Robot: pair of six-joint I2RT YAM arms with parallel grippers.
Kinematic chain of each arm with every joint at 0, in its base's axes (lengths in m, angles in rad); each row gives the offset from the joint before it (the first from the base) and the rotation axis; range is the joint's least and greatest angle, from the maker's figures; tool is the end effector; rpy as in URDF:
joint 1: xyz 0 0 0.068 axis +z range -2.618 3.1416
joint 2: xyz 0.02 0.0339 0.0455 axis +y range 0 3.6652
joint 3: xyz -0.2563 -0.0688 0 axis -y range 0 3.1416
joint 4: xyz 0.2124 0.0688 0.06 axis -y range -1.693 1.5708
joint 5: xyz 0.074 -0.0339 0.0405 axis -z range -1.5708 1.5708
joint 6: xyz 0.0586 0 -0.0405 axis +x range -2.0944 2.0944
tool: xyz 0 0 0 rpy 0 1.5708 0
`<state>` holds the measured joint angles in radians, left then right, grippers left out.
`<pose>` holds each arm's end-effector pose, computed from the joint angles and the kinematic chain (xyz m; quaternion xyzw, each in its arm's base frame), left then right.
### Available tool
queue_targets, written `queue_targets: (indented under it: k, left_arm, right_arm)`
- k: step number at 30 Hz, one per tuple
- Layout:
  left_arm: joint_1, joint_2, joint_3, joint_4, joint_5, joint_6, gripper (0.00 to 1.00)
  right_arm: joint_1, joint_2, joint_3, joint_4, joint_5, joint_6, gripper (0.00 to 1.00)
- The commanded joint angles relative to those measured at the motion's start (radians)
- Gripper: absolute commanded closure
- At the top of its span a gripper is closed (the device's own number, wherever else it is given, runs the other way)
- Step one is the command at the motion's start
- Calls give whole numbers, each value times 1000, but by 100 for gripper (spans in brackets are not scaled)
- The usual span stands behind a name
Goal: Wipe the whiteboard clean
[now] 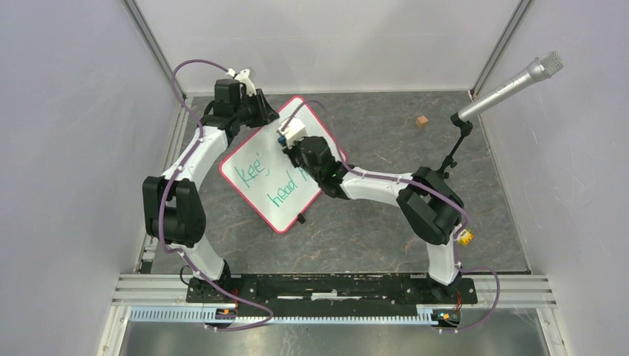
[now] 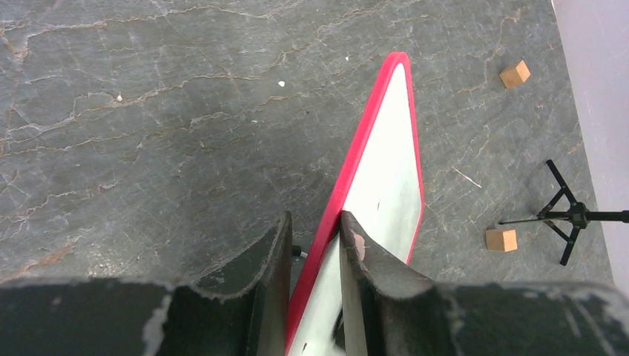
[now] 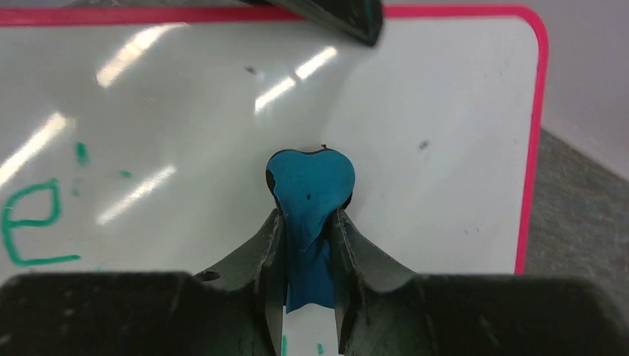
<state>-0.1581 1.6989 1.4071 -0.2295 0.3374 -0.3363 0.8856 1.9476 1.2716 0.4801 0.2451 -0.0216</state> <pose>0.3777 -0.0799 0.2997 0.0079 0.8573 -0.2617 0.4433 0.2932 0.3362 0.2403 -0.2664 0.7235 0.1779 0.6115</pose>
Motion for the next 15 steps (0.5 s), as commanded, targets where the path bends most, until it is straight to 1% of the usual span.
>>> queue_targets:
  k: [1,3,6,11,13,15]
  left_arm:
    - [-23,-44,-9,-13,26,-71,75]
    - [-24,-47,-11,-14,23,-68,76]
    - [-24,-48,-12,-14,14,-63,76]
    - [-23,-45,-11,-15,14,-62,76]
    - [-23,-45,-11,-15,13,-61,76]
    - [-23,-45,-12,-15,11,-60,76]
  right_arm:
    - [142,73,133,-76,-40,-176,71]
    - [177,92,164,-80,-42,-239,72]
    - [197,123,203,-105,-62,-283,72]
    - [197,102,161,-68,-133,-293,72]
    - [193,85,134,-41,-90,-290,72]
    - [173,74,109,-19,-13,-268,72]
